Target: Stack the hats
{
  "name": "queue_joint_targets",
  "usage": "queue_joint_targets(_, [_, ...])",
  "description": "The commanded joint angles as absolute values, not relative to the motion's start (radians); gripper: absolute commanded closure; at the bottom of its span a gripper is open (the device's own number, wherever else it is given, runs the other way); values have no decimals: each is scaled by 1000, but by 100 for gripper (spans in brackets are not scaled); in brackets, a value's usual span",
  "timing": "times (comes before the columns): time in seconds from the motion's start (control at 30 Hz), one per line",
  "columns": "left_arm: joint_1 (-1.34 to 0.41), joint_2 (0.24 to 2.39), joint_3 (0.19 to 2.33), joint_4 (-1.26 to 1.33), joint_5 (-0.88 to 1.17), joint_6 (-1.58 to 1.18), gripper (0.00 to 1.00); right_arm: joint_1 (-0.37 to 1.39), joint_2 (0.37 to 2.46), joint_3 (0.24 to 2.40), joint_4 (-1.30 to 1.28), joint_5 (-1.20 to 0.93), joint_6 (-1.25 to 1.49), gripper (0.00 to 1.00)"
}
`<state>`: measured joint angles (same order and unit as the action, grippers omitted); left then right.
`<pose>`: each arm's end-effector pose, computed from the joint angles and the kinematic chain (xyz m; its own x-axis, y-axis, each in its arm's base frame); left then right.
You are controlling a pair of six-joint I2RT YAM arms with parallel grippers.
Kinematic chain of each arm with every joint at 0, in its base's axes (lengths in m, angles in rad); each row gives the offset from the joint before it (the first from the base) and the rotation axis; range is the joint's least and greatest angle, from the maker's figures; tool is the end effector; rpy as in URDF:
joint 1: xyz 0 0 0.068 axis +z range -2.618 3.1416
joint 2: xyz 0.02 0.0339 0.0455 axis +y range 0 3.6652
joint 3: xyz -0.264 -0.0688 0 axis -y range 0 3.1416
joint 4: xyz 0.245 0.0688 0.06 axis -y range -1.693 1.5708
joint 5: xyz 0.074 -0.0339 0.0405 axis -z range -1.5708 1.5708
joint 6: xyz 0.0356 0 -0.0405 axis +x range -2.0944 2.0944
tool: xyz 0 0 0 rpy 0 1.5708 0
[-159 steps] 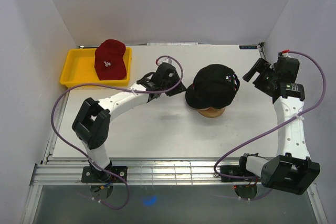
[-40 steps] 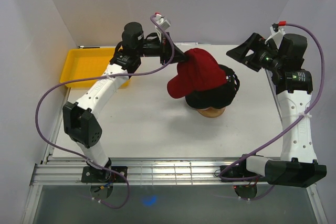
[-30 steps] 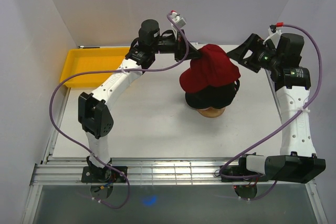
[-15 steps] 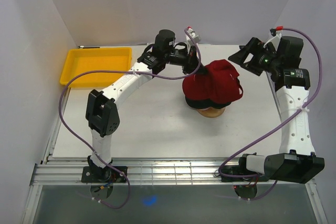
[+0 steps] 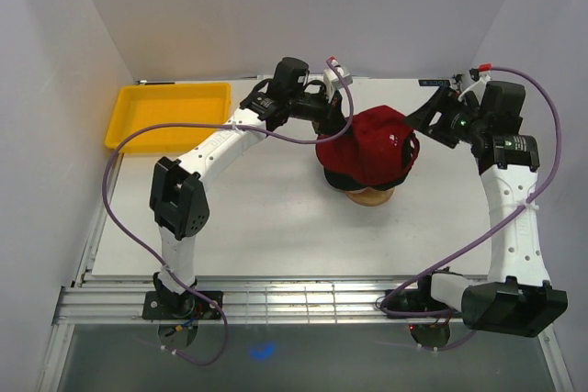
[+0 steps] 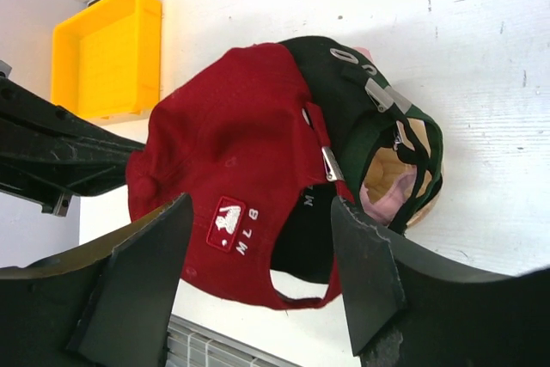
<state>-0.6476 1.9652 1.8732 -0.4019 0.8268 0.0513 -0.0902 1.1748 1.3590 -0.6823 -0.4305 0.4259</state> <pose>0.3489 -0.2968 0.3480 -0.3301 0.2933 -0.8972 0.9434 0.1344 -0.3032 0.2418 -0.0070 0.4101 -0.5503 0.4268 -0.7176 -0.0614 0.8365 0.5445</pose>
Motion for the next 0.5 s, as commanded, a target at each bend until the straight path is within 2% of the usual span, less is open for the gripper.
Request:
queue_joint_targets(0.0, [-647, 1944, 1913, -446, 772, 86, 100, -94, 1124, 1342, -666, -399, 394, 30])
queue_joint_targets(0.17, [-647, 1951, 1940, -437, 739, 55, 100, -94, 1083, 1301, -672, -379, 385, 34])
queue_joint_targets(0.47, [-647, 1936, 1942, -423, 722, 8, 100, -94, 1054, 1236, -690, -351, 357, 48])
